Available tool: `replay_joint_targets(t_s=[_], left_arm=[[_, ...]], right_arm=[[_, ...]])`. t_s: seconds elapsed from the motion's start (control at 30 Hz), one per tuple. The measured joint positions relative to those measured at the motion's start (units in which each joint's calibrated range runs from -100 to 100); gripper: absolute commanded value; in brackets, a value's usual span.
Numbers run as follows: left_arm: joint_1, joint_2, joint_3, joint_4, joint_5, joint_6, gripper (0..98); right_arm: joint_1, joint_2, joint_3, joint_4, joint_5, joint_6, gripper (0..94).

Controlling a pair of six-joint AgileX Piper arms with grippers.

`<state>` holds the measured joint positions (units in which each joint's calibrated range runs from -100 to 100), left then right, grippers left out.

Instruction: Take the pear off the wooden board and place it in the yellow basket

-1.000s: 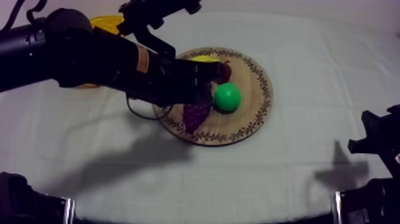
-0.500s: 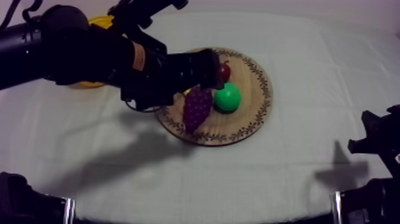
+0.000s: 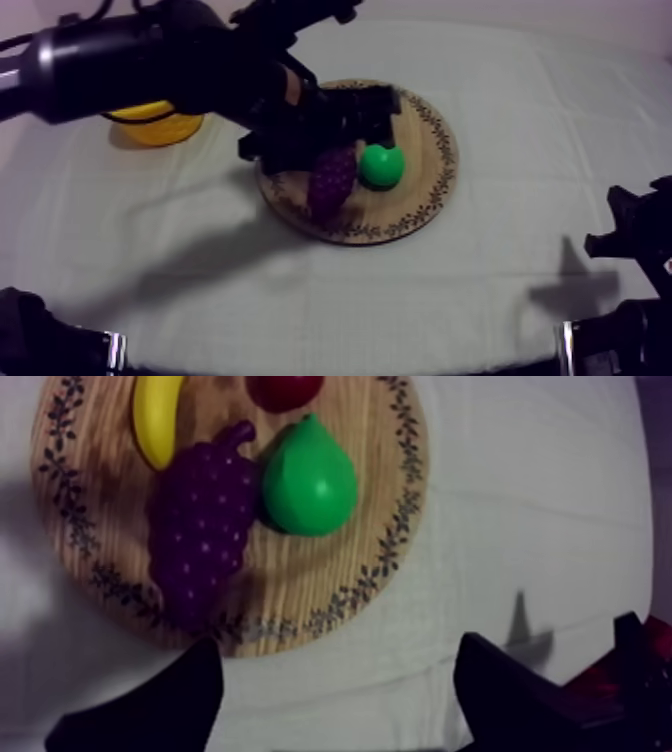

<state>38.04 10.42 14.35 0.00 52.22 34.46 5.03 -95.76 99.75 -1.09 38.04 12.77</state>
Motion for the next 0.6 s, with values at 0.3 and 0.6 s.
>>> replay_joint_targets(t_s=[0.3, 0.6], left_arm=[[-1.3, 14.8, -15.9, 0.86, 11.7, -0.9, 80.5], [-2.2, 28.9, -33.2, 1.85, 23.4, -1.9, 77.0]], right_arm=[[0.1, 0.0, 0.0, 0.0, 0.0, 0.0, 0.3], [0.2, 0.0, 0.0, 0.0, 0.1, 0.0, 0.3]])
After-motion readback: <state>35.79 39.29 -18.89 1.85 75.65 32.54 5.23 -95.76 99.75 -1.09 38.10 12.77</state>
